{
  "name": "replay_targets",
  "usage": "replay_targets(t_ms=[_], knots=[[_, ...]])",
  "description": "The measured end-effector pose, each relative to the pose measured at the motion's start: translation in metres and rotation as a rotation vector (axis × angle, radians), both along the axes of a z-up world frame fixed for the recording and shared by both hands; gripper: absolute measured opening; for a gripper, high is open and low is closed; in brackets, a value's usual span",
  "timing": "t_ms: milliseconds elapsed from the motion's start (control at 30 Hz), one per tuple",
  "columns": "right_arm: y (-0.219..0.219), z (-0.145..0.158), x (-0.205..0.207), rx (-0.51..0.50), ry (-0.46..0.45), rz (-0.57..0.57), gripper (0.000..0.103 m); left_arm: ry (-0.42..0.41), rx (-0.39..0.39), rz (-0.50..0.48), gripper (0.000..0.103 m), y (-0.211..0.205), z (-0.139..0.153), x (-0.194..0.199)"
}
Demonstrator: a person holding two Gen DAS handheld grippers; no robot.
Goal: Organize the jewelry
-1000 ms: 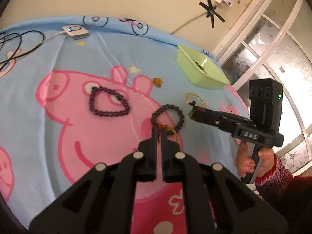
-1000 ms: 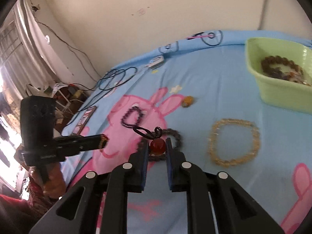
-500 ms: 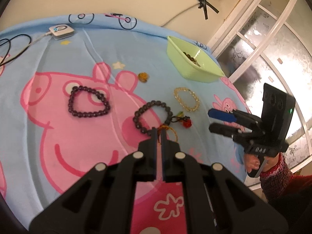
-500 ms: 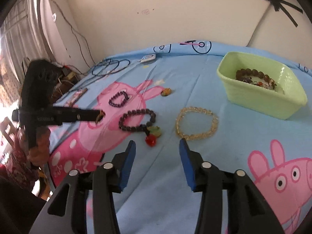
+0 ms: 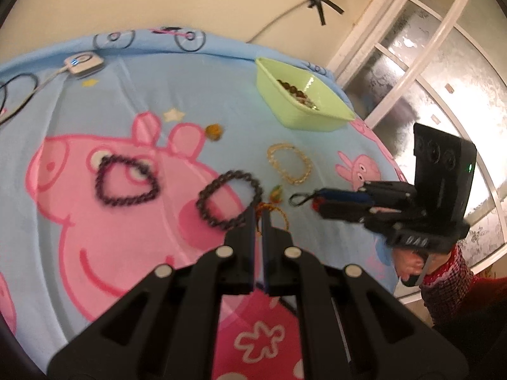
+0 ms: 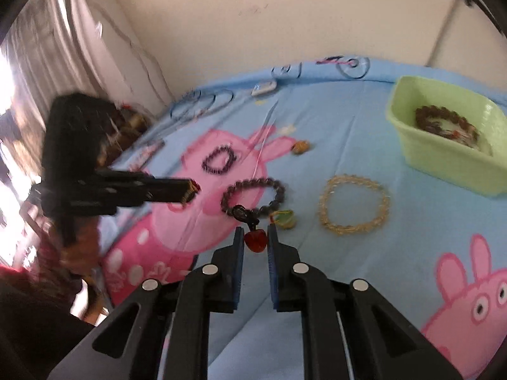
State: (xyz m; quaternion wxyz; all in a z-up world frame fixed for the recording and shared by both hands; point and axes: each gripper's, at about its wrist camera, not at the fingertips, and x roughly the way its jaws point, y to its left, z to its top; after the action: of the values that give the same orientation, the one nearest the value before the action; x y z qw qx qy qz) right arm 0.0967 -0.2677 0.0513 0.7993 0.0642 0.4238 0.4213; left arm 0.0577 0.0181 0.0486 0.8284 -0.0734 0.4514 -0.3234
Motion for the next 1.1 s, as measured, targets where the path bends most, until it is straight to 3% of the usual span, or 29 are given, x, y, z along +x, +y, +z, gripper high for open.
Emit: replay_targets(t_ms=[167, 367, 633, 667, 700, 733, 767, 933, 1100], knots=[[-0.073, 0.024, 0.033, 0.157, 0.017, -0.221, 0.0, -0.024, 0.002, -0.075, 0.003, -0.041, 0.025, 0.03], [-0.121, 0.038, 0.073, 0.145, 0.0, -0.396, 0.0, -0.039, 0.014, -0.189, 0.003, -0.124, 0.054, 0.085], [-0.144, 0.017, 0.105, 0.085, 0.037, -0.465, 0.0, 0.016, 0.161, -0.196, 0.004, -0.196, 0.032, 0.148], [-0.147, 0.013, 0.109, 0.081, 0.051, -0.474, 0.0, 0.031, 0.178, -0.191, 0.014, -0.201, 0.028, 0.153], [-0.149, 0.012, 0.112, 0.081, 0.06, -0.478, 0.002, 0.054, 0.194, -0.182, 0.024, -0.205, 0.023, 0.156], [-0.15, 0.01, 0.114, 0.083, 0.073, -0.484, 0.013, 0.081, 0.202, -0.161, 0.042, -0.207, 0.019, 0.161], [-0.152, 0.01, 0.113, 0.093, 0.07, -0.491, 0.016, 0.091, 0.193, -0.149, 0.045, -0.206, 0.018, 0.164], [-0.156, 0.018, 0.106, 0.126, 0.036, -0.493, 0.02, 0.062, 0.122, -0.137, 0.045, -0.185, 0.044, 0.157], [-0.147, 0.038, 0.089, 0.18, -0.023, -0.46, 0.02, -0.07, 0.085, -0.069, 0.045, -0.122, 0.084, 0.131]])
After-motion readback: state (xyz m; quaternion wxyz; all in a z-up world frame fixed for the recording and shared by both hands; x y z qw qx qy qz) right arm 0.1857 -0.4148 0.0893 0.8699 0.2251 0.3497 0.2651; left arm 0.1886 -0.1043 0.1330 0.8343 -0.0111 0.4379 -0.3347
